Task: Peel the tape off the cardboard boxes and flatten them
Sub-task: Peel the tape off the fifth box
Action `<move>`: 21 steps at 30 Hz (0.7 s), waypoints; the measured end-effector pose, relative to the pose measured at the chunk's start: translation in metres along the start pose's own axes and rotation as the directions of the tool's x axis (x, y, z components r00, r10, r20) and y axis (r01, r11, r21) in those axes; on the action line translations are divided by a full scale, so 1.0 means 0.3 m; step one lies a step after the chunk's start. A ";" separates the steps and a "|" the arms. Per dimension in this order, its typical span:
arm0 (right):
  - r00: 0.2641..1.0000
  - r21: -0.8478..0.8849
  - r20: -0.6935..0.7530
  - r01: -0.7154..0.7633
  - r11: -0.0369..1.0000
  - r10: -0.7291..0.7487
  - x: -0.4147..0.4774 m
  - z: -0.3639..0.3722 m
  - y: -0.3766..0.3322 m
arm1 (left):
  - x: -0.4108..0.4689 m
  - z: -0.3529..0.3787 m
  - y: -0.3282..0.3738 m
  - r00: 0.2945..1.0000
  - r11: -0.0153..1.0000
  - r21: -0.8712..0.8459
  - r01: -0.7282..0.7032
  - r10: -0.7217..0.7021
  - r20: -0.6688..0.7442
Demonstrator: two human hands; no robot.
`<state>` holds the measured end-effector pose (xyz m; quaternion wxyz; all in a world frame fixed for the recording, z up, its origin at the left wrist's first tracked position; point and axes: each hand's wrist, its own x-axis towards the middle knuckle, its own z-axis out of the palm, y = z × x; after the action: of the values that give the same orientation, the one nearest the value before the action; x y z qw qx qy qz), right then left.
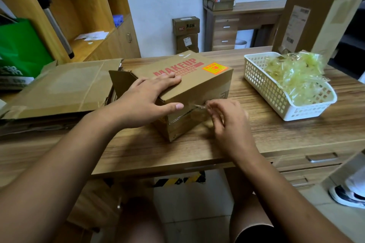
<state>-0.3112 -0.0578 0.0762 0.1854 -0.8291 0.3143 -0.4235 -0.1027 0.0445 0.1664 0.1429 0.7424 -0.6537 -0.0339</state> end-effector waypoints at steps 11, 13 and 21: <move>0.998 0.298 -0.026 -0.043 0.953 0.053 -0.043 0.016 -0.021 | 0.003 0.044 0.056 0.995 0.995 0.095 0.041 -0.032 -0.093; 0.997 0.323 -0.041 -0.045 0.945 0.061 -0.067 0.027 -0.036 | 0.005 0.054 0.070 0.992 0.993 0.109 0.049 -0.036 -0.119; 0.982 0.388 -0.046 0.185 0.903 -0.182 -0.214 0.088 -0.143 | 0.015 0.076 0.091 0.983 0.992 0.101 0.073 -0.055 -0.174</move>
<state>-0.3025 0.0183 0.0481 0.3049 -0.7997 0.1449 -0.4966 -0.1336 0.0334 0.1523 0.1574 0.7697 -0.6157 0.0602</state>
